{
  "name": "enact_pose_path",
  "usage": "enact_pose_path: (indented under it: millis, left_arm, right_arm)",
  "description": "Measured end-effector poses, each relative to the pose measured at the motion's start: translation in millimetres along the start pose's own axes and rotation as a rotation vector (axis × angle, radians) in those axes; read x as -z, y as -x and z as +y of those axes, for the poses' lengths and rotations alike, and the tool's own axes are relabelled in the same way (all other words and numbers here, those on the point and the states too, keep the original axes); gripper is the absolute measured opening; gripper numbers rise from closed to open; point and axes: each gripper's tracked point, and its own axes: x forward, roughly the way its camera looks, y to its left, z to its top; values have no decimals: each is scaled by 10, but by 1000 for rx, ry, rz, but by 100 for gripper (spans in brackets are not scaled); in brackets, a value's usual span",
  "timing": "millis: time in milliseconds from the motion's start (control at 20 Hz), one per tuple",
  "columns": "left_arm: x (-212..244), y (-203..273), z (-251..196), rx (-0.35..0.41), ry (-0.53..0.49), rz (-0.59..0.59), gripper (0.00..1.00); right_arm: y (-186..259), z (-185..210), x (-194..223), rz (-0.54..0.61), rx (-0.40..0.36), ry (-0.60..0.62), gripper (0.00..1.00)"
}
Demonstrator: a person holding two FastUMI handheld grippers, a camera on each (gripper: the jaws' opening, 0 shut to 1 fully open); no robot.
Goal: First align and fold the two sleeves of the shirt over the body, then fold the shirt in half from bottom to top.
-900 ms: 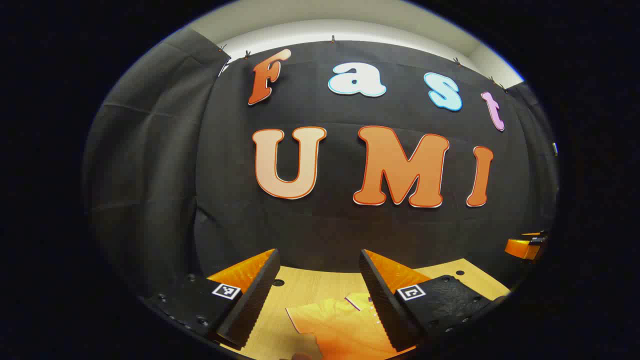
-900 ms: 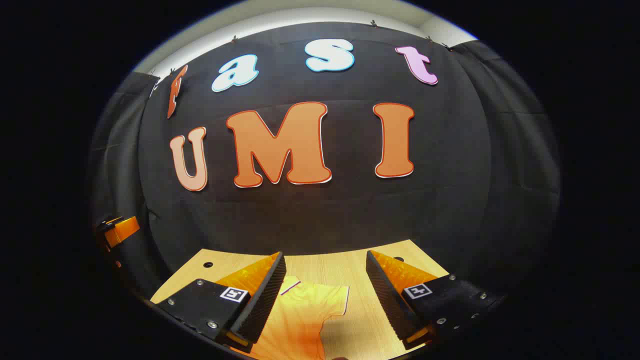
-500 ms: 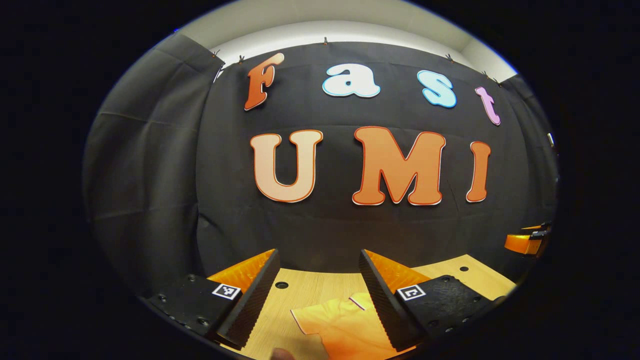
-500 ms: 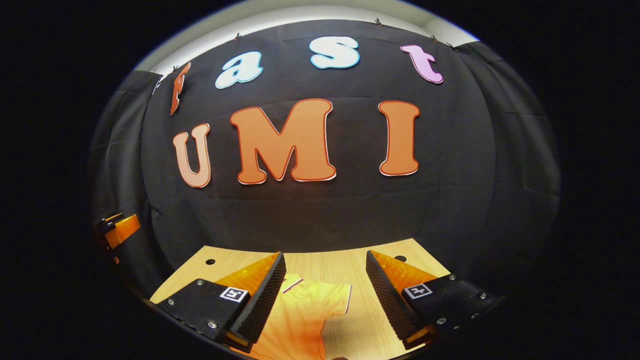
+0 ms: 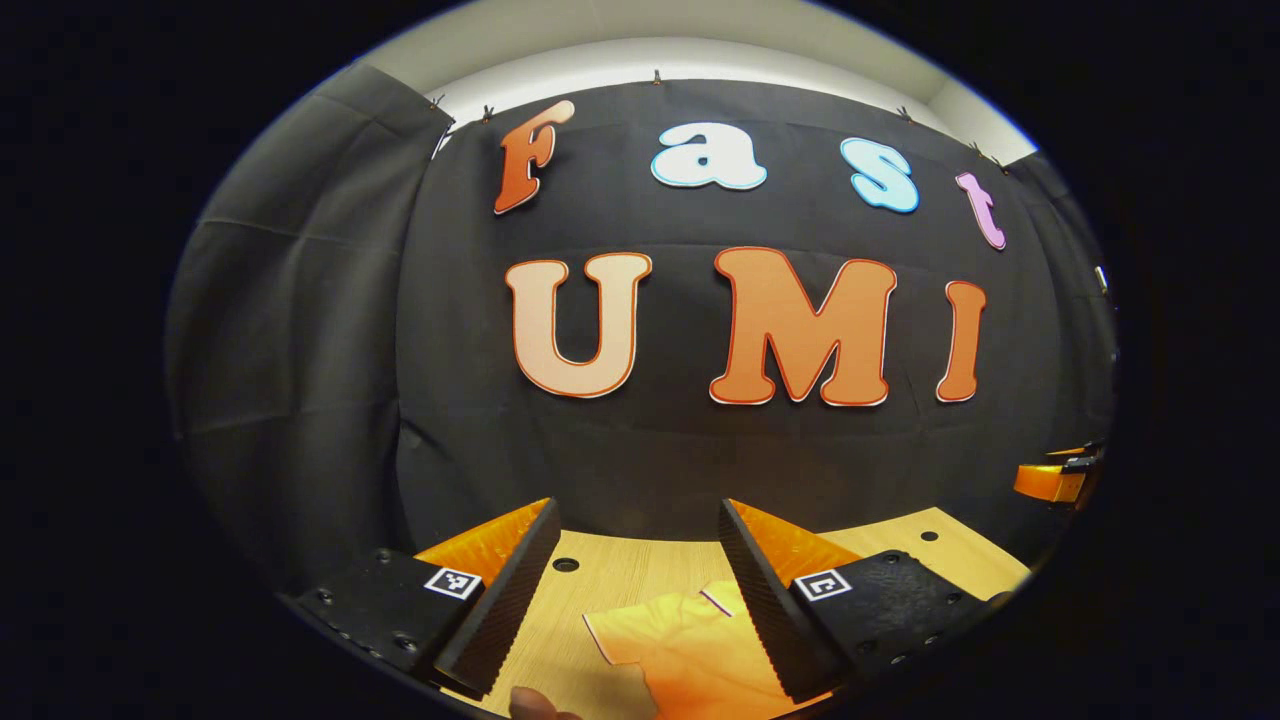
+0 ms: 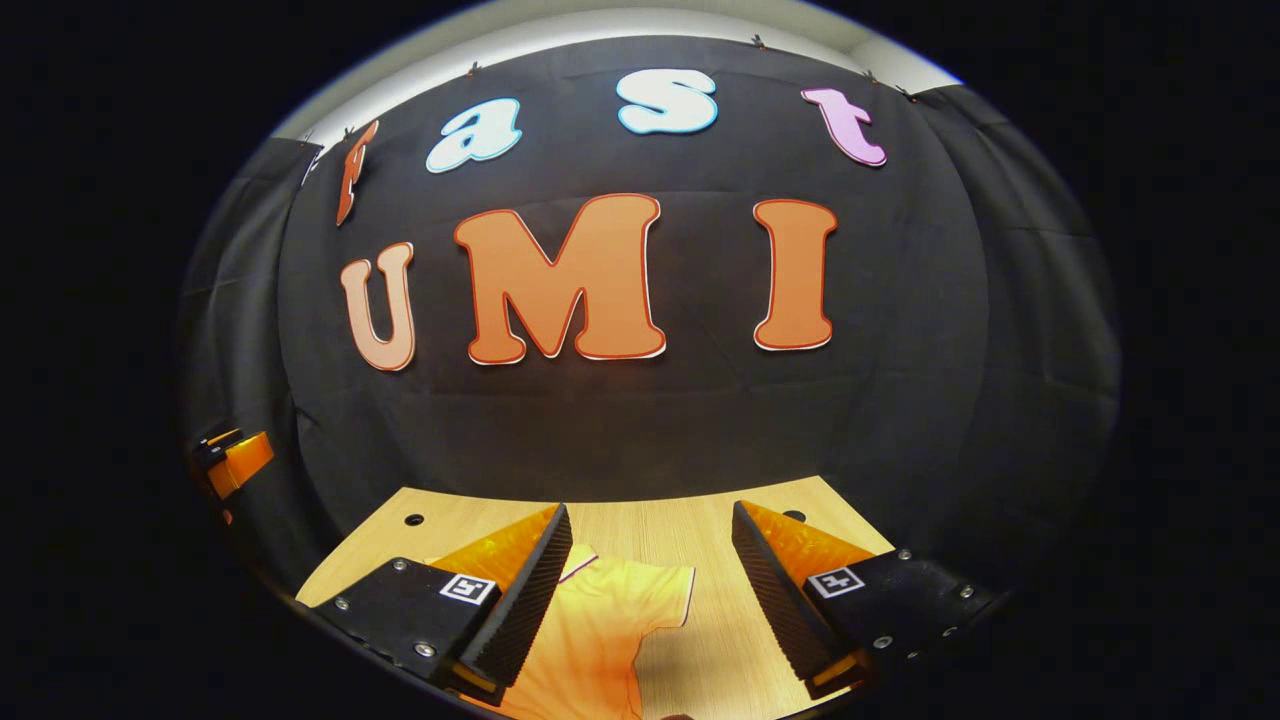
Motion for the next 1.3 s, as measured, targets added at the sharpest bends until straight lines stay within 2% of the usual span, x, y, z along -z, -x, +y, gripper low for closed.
enact_pose_path:
  millis: [400, 500, 600, 1000, 1300]
  left_arm:
    - [37, 15, 57, -2, -4, 11, 98]
    - [47, 8, 96, -9, -7, 16, 98]
    - [66, -7, 141, -19, -8, 19, 98]
    - [98, -97, 264, -38, -10, 23, 98]
    - [213, -235, 423, -68, -18, 57, 98]
  right_arm:
    - [-114, -65, -90, 37, 14, 4, 98]
    - [-195, -154, -138, 48, 50, 11, 98]
    - [-273, -135, -204, 54, 47, 19, 98]
    - [-783, -70, 76, 314, -5, -14, 98]
    - [-1271, -239, 722, 582, 16, -39, 98]
